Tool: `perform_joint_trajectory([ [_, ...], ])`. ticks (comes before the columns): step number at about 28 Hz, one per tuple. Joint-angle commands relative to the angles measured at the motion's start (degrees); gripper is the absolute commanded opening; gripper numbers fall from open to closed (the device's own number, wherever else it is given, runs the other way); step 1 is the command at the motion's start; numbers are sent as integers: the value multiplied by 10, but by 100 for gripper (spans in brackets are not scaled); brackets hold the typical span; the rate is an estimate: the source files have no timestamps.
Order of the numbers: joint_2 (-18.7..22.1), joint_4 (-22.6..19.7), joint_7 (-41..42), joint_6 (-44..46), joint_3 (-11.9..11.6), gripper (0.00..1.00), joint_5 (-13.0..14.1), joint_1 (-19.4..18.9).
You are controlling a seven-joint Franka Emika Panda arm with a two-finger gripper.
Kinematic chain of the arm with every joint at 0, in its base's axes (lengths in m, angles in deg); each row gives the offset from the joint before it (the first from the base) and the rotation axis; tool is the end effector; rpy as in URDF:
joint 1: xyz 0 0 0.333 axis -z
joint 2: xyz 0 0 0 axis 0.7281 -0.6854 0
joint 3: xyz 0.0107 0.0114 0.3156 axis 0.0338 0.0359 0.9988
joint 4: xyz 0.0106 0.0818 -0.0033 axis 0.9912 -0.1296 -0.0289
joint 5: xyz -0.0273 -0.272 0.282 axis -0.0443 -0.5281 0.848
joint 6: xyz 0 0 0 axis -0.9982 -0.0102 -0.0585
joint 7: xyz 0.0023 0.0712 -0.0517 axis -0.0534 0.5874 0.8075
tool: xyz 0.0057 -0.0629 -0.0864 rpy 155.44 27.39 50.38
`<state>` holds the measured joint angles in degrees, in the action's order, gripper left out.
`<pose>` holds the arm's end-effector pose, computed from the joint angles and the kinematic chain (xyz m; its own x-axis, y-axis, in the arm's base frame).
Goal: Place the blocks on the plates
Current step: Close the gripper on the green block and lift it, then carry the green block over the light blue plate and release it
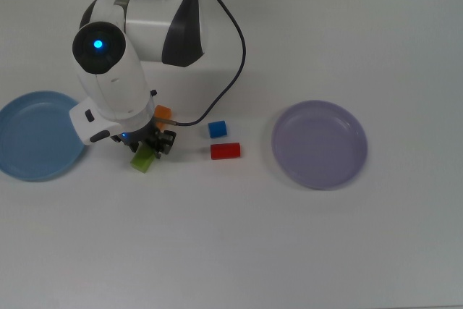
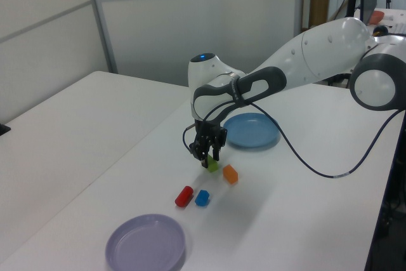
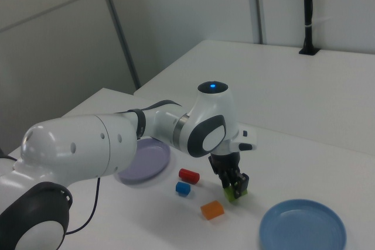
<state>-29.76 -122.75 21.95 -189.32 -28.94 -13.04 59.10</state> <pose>0.6952 -0.0819 0.3229 0.9622 -0.2723 0.0089 -0.2722 -0.9621 -0.0133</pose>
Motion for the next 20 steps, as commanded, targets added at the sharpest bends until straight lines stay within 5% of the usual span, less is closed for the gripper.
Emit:
perform_joint_trajectory([
  [1,0,2,-9,-11,-3,4,-14,-4],
  [9,38,5,-4,23,-3,1,-14,5],
  [20,70,15,128,67,-4,1,-14,77],
])
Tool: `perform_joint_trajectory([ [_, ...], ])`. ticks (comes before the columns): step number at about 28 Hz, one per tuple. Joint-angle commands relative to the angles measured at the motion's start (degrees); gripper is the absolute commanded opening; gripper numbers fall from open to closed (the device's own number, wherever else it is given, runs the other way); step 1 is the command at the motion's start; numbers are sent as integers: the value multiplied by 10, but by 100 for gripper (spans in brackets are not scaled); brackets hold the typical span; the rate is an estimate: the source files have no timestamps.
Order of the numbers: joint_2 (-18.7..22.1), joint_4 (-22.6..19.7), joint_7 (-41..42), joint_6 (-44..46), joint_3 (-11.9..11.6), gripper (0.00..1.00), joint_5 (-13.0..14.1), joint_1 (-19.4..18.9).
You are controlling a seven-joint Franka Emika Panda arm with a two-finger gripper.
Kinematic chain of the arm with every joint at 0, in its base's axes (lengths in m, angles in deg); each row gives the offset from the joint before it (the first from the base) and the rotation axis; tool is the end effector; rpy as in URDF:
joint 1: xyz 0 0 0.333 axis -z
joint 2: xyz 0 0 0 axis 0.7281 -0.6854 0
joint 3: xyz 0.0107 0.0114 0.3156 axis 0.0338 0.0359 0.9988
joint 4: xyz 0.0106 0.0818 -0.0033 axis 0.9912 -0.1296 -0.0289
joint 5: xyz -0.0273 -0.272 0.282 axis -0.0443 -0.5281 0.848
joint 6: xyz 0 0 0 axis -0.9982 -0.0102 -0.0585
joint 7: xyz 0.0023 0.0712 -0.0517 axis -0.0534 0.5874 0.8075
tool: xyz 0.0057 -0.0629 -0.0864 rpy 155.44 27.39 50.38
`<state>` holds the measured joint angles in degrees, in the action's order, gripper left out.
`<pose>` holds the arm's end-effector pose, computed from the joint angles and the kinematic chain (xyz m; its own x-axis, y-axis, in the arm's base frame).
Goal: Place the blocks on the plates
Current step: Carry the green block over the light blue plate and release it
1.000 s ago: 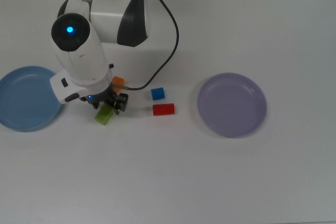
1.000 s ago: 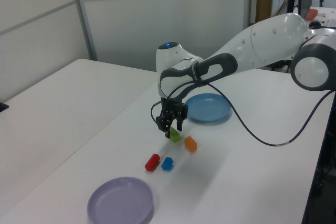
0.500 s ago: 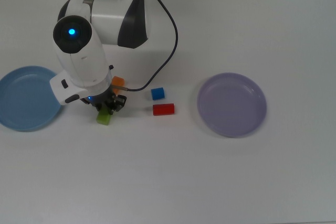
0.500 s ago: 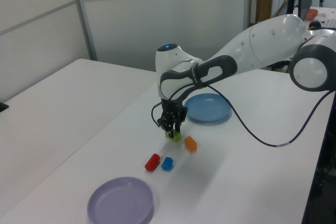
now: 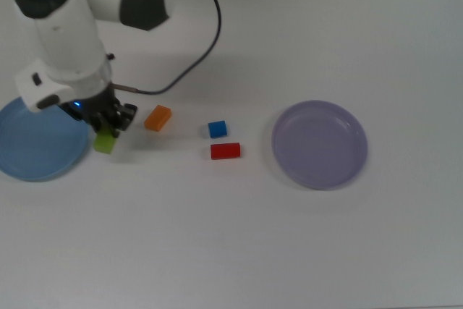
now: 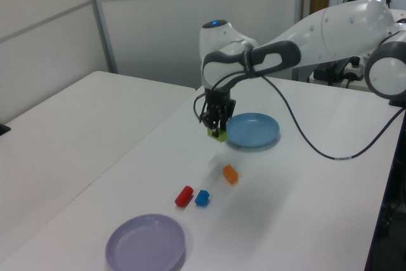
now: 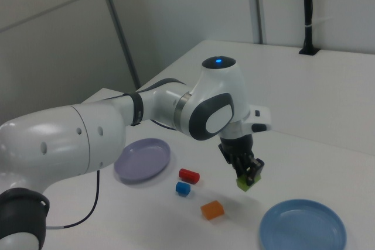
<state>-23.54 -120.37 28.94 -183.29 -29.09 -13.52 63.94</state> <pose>0.6793 -0.1421 0.4081 0.9701 -0.2360 0.0556 -0.2369 -0.9715 0.0092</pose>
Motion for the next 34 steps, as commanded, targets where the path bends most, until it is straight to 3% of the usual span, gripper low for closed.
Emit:
perform_joint_trajectory([
  [1,7,-9,67,6,-3,1,-10,35],
  [7,-3,-10,120,-1,-25,2,-31,53],
  [13,-12,-10,135,-1,-50,6,-33,55],
  [26,-50,-18,128,5,-51,7,-32,54],
  [32,-43,-14,127,8,-51,53,-20,61],
  [34,-34,-12,126,14,-51,85,3,62],
])
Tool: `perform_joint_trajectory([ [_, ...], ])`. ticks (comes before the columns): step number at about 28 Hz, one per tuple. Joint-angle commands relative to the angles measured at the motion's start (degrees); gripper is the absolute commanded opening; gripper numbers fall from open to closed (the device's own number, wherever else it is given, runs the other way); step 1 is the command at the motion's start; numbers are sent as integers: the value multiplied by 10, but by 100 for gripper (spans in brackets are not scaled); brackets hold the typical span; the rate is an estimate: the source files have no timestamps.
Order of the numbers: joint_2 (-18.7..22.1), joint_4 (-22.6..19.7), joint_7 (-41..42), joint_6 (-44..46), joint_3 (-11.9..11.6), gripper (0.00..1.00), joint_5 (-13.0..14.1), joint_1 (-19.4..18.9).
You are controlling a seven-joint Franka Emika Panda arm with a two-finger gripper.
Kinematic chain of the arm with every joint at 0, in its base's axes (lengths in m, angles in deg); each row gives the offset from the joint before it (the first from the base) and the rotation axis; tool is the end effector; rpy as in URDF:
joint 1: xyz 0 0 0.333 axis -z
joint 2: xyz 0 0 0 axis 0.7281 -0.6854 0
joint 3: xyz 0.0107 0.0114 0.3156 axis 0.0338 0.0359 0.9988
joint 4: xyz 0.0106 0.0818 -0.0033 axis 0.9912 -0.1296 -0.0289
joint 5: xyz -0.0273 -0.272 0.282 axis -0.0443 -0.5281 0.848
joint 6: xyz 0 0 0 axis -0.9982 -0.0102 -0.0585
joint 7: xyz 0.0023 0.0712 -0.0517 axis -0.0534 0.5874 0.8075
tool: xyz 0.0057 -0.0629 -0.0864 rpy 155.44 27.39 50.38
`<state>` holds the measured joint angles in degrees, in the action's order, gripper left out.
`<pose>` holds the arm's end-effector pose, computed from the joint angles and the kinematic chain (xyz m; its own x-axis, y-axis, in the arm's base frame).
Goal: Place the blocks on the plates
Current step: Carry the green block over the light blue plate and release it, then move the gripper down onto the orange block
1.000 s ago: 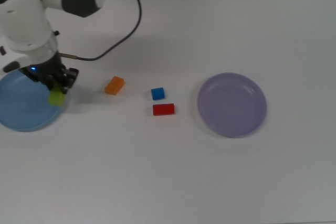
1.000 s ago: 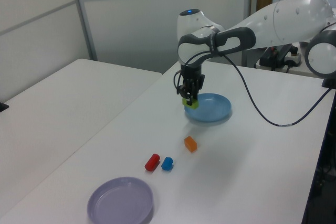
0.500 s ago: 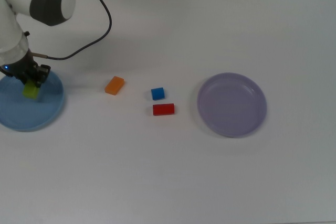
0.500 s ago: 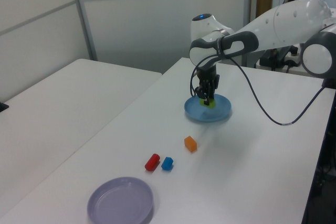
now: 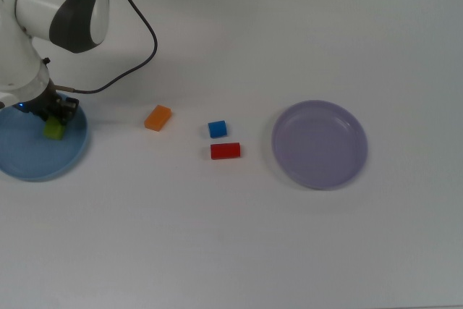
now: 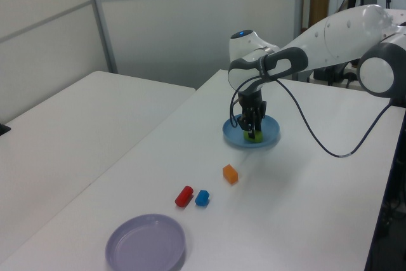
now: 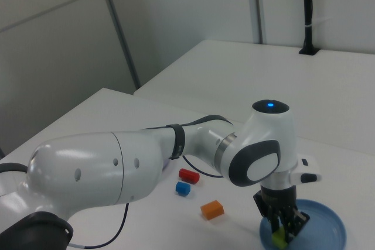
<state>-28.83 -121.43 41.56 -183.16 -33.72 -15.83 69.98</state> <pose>0.6433 -0.2597 0.3338 0.9818 -0.1754 -0.0734 -0.1706 -0.9830 0.0675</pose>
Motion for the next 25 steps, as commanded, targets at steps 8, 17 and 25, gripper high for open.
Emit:
perform_joint_trajectory([
  [8,55,-1,-9,80,3,100,55,-6],
  [17,65,-32,-121,119,12,100,85,-83],
  [25,39,-56,-156,80,10,98,78,-130],
])
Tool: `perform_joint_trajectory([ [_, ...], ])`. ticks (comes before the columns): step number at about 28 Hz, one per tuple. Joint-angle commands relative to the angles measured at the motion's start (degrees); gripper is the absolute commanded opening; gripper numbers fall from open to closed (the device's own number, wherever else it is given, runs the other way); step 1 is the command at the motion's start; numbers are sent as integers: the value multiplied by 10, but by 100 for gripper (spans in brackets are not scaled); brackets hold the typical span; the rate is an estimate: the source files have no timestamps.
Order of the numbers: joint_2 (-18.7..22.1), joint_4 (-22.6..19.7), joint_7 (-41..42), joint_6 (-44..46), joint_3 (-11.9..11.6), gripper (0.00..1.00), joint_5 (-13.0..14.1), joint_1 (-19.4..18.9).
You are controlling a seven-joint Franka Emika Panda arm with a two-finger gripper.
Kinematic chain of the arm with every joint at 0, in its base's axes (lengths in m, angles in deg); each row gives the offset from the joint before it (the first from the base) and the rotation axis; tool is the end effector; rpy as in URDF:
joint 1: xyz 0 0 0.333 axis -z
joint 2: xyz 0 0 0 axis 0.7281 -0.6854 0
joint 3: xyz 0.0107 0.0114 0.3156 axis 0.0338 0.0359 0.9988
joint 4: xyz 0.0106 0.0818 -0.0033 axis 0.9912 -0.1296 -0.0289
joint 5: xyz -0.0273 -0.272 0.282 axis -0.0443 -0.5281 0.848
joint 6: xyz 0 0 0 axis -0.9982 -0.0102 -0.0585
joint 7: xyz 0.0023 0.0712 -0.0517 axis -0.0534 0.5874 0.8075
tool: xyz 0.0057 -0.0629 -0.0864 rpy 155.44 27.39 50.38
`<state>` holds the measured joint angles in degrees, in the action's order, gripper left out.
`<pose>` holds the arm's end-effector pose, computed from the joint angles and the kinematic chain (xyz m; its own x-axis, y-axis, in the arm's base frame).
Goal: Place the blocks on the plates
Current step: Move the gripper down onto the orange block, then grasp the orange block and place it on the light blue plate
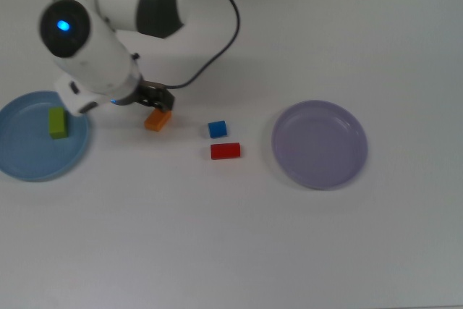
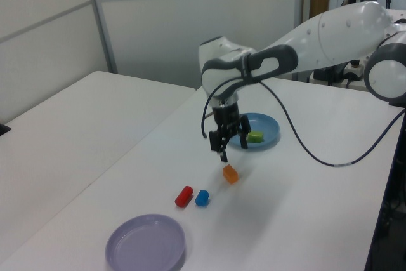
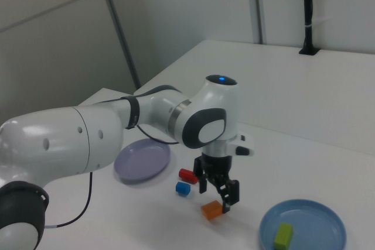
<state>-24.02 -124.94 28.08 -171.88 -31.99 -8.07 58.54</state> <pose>0.6488 -0.0939 0.3493 0.9452 -0.2251 -0.2364 -0.2390 -0.9705 -0.0317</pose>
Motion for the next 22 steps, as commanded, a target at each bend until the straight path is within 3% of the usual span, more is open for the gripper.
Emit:
perform_joint_trajectory([
  [1,-12,-23,-25,-38,-7,94,-2,-17],
  [7,-20,-25,-27,-55,-7,75,-10,-17],
  [8,-25,-26,-27,-61,-6,59,-17,-17],
  [12,-28,-26,-27,-62,-7,34,-19,-27],
  [13,-29,-26,-26,-62,-7,27,-19,-28],
  [14,-29,-27,-24,-62,-7,12,-23,-28],
  [16,-28,-27,-22,-62,-7,0,-25,-28],
  [22,0,-22,-1,-50,-13,0,-25,-20],
])
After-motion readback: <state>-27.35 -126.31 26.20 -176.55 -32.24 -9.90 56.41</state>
